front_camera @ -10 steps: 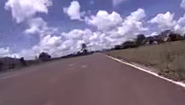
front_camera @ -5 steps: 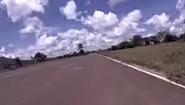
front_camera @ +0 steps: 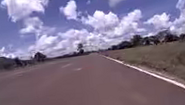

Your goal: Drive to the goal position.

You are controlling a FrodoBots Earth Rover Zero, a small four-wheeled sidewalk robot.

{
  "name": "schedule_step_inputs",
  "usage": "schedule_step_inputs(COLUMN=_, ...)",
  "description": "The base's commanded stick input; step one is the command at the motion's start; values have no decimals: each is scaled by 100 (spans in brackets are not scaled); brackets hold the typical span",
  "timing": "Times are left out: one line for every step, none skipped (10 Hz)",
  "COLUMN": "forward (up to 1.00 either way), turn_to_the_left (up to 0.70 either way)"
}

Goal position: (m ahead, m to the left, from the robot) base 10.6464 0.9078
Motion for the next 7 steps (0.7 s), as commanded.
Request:
schedule_step_inputs(forward=100, turn_to_the_left=0)
schedule_step_inputs(forward=100, turn_to_the_left=0)
schedule_step_inputs(forward=100, turn_to_the_left=0)
schedule_step_inputs(forward=100, turn_to_the_left=0)
schedule_step_inputs(forward=100, turn_to_the_left=0)
schedule_step_inputs(forward=100, turn_to_the_left=0)
schedule_step_inputs(forward=100, turn_to_the_left=0)
